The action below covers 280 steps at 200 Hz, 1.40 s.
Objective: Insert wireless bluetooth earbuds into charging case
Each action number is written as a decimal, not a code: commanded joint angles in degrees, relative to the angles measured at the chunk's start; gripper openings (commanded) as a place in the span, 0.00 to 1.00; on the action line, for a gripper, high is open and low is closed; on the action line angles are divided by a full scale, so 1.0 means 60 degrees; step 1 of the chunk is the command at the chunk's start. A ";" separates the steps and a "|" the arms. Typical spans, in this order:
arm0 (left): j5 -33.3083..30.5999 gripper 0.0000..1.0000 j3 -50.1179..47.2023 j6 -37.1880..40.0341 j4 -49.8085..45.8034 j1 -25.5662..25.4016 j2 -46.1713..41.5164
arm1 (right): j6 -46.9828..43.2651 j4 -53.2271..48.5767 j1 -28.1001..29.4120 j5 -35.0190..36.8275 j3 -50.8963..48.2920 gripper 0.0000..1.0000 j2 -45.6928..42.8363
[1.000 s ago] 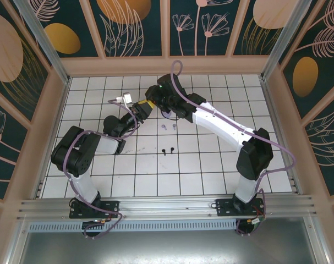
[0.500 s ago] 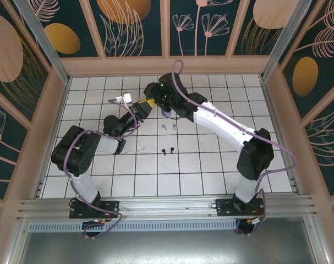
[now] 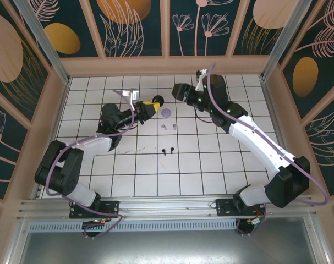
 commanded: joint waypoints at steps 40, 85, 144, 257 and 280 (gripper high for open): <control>0.2097 0.00 0.0787 0.0806 -0.1834 0.0037 -0.0349 | -0.2606 0.1772 -0.0080 -0.3278 -0.1754 0.69 -0.0812; 0.2314 0.00 0.0813 0.0646 -0.1798 0.0040 -0.0449 | -0.2297 0.2457 -0.0079 -0.3454 -0.1826 0.69 -0.0616; 0.2356 0.00 0.0868 0.0457 -0.1593 0.0037 -0.0407 | -0.2245 0.2654 -0.0016 -0.3360 -0.1557 0.66 0.0021; 0.2546 0.00 0.0693 0.0205 -0.1124 0.0039 -0.0786 | -0.1613 0.3338 -0.1133 -0.3153 -0.2477 0.49 0.0688; 0.2497 0.00 0.0686 0.0236 -0.1158 0.0044 -0.0772 | -0.1488 0.3370 -0.1163 -0.3505 -0.2890 0.50 -0.0186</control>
